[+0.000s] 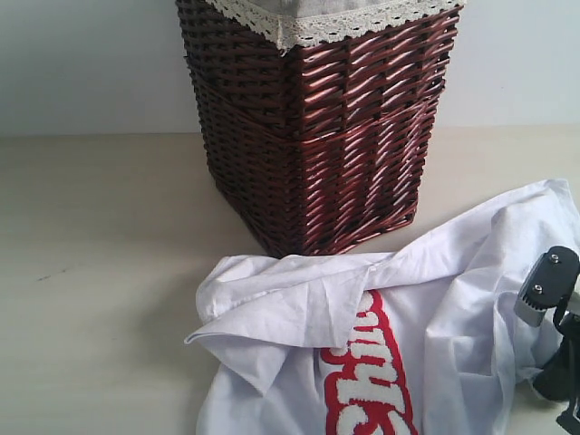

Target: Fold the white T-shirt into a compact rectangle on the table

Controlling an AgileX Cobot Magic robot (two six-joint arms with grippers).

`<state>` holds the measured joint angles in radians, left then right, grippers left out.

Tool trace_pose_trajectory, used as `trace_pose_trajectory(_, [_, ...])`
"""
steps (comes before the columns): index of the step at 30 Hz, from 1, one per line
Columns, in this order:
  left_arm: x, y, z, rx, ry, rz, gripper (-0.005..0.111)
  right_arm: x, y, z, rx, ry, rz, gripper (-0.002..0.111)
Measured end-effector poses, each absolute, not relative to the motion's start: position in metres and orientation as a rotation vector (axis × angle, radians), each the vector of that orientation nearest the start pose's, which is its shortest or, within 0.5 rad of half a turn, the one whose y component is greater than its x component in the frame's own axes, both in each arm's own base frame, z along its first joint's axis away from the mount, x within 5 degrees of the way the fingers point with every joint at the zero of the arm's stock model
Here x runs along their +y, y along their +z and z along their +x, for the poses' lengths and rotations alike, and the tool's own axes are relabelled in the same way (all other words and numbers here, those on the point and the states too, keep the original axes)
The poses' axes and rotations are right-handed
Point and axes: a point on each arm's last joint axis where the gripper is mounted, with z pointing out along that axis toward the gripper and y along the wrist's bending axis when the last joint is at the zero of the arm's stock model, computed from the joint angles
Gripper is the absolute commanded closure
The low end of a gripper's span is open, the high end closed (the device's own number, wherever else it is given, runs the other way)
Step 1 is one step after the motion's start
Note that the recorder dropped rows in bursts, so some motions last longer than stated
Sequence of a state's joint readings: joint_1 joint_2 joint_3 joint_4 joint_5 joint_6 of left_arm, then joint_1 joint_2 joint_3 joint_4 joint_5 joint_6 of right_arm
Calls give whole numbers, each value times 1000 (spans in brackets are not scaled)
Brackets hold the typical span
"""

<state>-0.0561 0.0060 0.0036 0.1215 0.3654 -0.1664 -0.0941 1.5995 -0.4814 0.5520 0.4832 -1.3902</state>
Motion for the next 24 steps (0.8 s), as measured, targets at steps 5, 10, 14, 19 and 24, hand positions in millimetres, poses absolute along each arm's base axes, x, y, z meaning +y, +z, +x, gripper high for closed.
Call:
trace_pose_trajectory(5, [1, 179, 53, 1856, -35, -27, 107, 5, 117, 203, 2671, 268, -1160, 108])
trace_pose_trajectory(10, [1, 179, 53, 1856, -35, -27, 107, 7, 138, 195, 2604, 256, -1246, 108])
trace_pose_trajectory(14, [1, 179, 53, 1856, -35, -27, 107, 1, 181, 194, 2409, -3, -1328, 108])
trace_pose_trajectory(19, [1, 179, 53, 1856, -35, -27, 107, -21, 207, 182, 2066, -472, -2012, 108])
trace_pose_trajectory(24, [1, 179, 53, 1856, -35, -27, 107, -47, 205, 159, 1989, -500, -2687, 108])
